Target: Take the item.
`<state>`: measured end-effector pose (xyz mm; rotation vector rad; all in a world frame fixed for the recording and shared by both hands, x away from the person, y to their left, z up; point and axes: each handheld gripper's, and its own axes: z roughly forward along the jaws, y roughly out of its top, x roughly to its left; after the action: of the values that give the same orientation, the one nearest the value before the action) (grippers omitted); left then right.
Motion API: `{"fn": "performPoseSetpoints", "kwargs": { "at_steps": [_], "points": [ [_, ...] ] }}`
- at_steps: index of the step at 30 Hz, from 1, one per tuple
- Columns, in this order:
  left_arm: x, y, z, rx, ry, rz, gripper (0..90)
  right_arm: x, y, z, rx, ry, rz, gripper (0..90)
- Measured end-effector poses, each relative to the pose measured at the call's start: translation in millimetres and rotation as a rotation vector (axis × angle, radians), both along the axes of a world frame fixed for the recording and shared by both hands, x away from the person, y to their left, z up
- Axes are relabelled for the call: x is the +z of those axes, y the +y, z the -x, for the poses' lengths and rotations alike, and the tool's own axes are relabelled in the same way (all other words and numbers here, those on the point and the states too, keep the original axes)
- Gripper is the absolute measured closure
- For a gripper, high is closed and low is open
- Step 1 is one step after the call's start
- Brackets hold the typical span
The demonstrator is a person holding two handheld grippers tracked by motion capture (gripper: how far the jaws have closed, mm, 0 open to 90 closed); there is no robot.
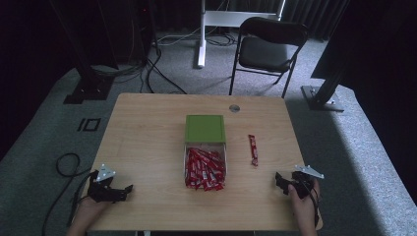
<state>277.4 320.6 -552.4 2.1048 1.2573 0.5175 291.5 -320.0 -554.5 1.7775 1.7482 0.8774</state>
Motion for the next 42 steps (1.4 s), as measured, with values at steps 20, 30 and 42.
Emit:
{"fn": "performPoseSetpoints", "kwargs": {
  "at_steps": [20,30,42],
  "points": [
    [0.0,0.0,0.0,0.0,0.0,0.0,0.8,-3.9,-1.7,24.5,0.037,0.013,0.085,13.5],
    [0.0,0.0,0.0,0.0,0.0,0.0,0.8,-3.9,-10.1,35.5,0.078,0.001,0.05,13.5],
    [-0.1,-0.1,0.0,0.0,0.0,0.0,0.8,-4.3,-7.0,35.3,0.091,0.01,0.086,12.8]
  ]
}}
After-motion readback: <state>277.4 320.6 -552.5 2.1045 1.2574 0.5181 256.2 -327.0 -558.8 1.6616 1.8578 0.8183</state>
